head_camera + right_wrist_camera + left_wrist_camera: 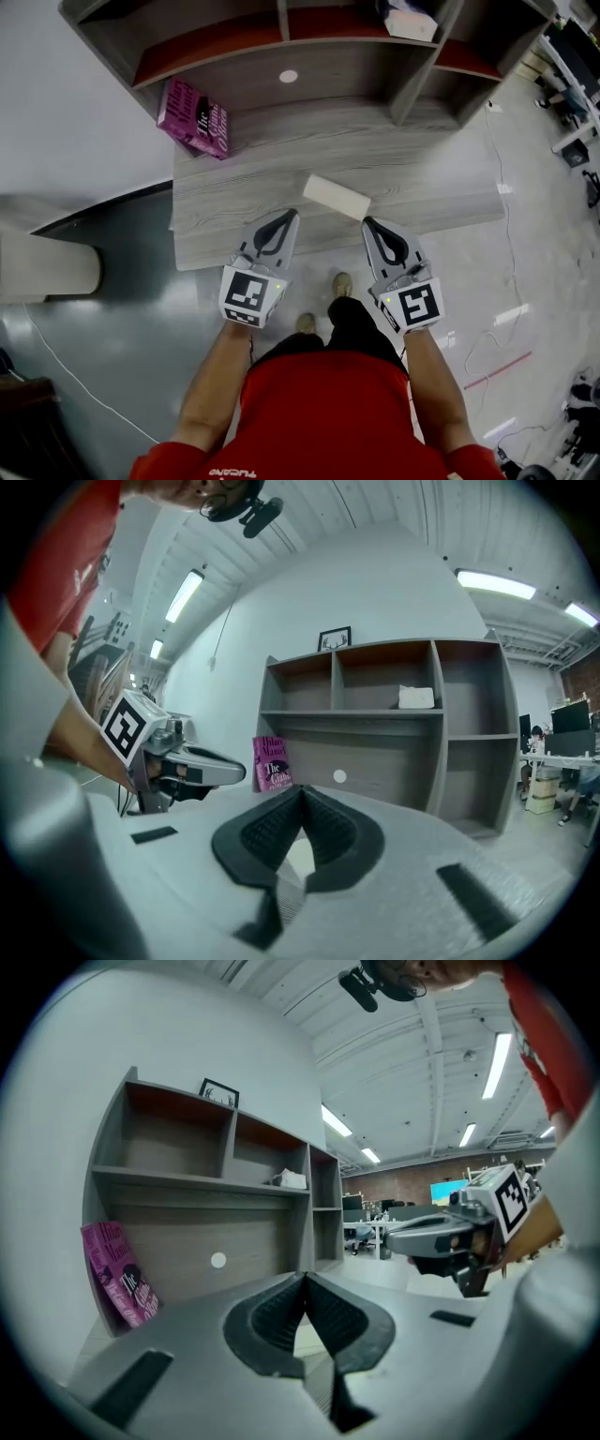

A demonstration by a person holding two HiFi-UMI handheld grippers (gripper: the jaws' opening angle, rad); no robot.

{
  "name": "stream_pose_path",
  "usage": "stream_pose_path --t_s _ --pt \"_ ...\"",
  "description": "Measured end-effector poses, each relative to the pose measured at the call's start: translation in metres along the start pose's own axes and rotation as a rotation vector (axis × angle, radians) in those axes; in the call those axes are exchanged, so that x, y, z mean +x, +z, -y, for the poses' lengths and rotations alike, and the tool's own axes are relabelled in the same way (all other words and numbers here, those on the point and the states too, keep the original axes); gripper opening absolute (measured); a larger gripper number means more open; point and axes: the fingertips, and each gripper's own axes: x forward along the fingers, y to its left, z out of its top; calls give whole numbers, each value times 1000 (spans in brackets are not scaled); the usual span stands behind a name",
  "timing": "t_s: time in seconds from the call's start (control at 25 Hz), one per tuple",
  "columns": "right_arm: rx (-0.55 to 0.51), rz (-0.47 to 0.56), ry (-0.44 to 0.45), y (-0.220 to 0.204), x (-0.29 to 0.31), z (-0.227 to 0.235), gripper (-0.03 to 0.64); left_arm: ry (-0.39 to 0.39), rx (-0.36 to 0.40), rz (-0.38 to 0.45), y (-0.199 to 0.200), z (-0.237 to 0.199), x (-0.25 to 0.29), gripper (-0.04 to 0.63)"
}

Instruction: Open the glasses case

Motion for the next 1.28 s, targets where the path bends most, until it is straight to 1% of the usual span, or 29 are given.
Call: stream_pose_path --t_s 0.16,0.28,0.48,0.6,0.64,0.76,0.92,0.96,1.04,1.16,1.28 --pt "8 -52 34 -24 18 23 5 13 -1 -70 -28 -7 28 8" --pt "26 -135 60 -52 28 37 5 40 -8 -126 -50 -14 45 9" --pt "47 -140 148 -65 49 46 5 104 -16 -236 -83 -28 61 9" --pt "25 -157 178 -77 59 48 6 113 -43 -298 -98 -34 66 11" --pt "22 -166 187 -80 62 47 6 106 -54 -316 -101 -35 68 11" --pt "14 -206 208 -90 70 44 40 69 -79 -362 -108 -37 77 11" --pt "-19 -272 219 -107 76 39 86 7 -82 -417 -127 -38 85 14" --pt "-24 -286 219 -110 77 39 97 -14 -80 -431 -132 -37 87 22" --pt "-28 -313 219 -116 79 38 120 -56 -83 -457 -140 -36 91 79" --pt "-36 -355 225 -124 82 36 151 -99 -81 -492 -149 -36 97 110" --pt "-48 -382 233 -133 85 36 181 -140 -68 -547 -161 -34 101 130"
